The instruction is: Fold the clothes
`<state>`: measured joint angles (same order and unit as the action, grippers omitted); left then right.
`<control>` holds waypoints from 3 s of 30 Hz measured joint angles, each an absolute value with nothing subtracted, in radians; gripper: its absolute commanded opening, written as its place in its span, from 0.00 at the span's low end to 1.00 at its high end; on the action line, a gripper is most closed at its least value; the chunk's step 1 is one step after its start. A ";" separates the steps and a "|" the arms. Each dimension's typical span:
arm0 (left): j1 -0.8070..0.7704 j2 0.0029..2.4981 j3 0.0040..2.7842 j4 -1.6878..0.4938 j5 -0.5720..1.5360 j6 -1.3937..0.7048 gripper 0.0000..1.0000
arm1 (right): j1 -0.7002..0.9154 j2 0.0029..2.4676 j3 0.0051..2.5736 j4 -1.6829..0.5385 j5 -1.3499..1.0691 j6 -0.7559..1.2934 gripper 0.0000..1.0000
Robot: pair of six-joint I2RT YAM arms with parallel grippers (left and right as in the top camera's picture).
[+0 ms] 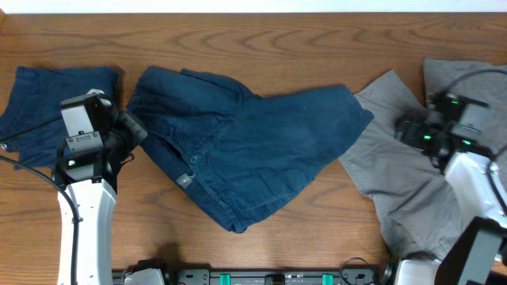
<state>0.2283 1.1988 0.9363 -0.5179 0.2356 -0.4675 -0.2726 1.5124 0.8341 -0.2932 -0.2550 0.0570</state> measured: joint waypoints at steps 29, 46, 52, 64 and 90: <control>0.228 1.200 0.936 -0.547 0.235 -0.467 0.06 | -0.625 1.840 0.933 -0.173 0.184 0.392 0.67; 0.221 1.201 0.879 -1.052 0.259 -0.468 0.06 | -0.393 1.716 1.093 -0.163 -0.482 0.230 0.80; 0.152 1.201 0.766 -1.036 0.291 -0.467 0.06 | -0.051 1.708 1.111 -0.164 -0.553 0.113 0.92; -0.019 1.201 0.731 -0.929 0.315 -0.463 0.06 | 0.337 1.810 1.111 -0.141 -0.177 0.040 0.96; -0.021 1.201 0.727 -0.419 0.194 -0.463 0.06 | 0.264 1.953 1.131 -1.162 -0.057 0.238 0.84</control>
